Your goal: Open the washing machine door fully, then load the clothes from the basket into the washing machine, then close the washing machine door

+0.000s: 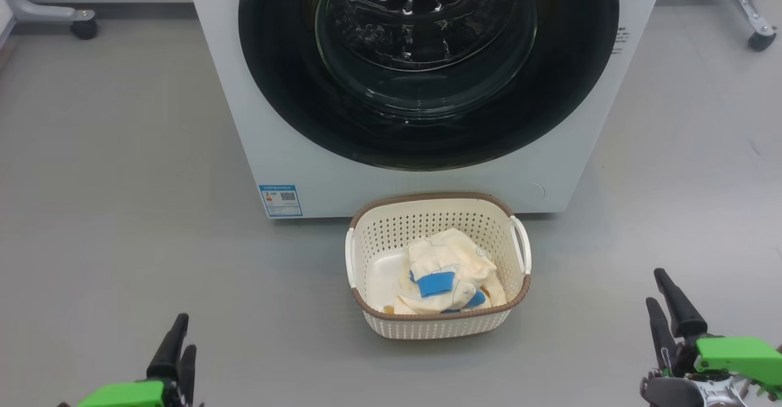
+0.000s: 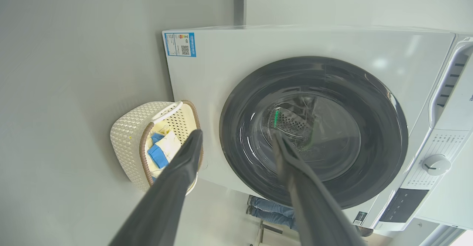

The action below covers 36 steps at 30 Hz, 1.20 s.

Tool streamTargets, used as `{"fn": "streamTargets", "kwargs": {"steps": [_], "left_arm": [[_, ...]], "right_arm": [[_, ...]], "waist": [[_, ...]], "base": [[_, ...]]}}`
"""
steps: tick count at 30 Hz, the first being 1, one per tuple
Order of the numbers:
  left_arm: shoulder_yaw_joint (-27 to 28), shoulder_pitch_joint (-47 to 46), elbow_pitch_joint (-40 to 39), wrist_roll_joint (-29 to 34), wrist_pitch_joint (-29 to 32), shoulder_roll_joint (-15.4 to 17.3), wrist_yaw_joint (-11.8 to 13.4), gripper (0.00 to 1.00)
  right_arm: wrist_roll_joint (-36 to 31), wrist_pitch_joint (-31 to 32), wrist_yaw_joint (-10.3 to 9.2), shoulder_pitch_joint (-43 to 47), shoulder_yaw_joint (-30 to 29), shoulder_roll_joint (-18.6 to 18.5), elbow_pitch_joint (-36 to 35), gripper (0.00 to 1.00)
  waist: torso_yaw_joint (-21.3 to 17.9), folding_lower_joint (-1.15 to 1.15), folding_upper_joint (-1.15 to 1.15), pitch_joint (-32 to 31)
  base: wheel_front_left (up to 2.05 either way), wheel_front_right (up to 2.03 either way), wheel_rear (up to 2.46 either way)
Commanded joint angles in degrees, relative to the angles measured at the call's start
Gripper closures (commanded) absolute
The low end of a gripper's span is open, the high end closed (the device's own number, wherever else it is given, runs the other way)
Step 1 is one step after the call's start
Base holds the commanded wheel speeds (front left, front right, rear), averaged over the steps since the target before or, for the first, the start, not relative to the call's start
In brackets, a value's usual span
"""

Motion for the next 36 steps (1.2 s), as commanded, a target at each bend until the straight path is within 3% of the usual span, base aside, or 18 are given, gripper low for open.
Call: {"fn": "streamTargets", "kwargs": {"steps": [1,7,15,36], "left_arm": [[0.08,-3.06,-2.48,1.22,-0.88,1.10,-0.16,0.00],[-0.57,-3.31,-2.93,4.85,-2.54,1.77,-0.18,0.00],[0.57,-3.94,-4.76,15.81,-4.16,1.49,0.17,0.00],[-0.82,-4.02,-7.30,42.71,-7.88,1.49,0.51,0.00]], "right_arm": [[-1.37,-0.66,0.04,-3.22,0.34,-1.27,-2.30,0.00],[-4.93,-1.46,0.05,-3.54,0.60,-1.56,-2.59,0.00],[-13.25,-2.74,0.07,-4.19,0.88,-1.97,-2.99,0.00],[-43.86,-7.26,0.10,-5.24,1.68,-2.22,-4.31,0.00]], "waist": [[0.00,0.00,0.00,-0.04],[0.03,0.00,0.00,-0.13],[0.21,0.00,0.00,-0.05],[0.38,0.00,0.00,-0.29]], "base": [[0.00,0.00,0.00],[0.00,0.00,0.00],[0.00,0.00,0.00],[0.00,0.00,0.00]]}}
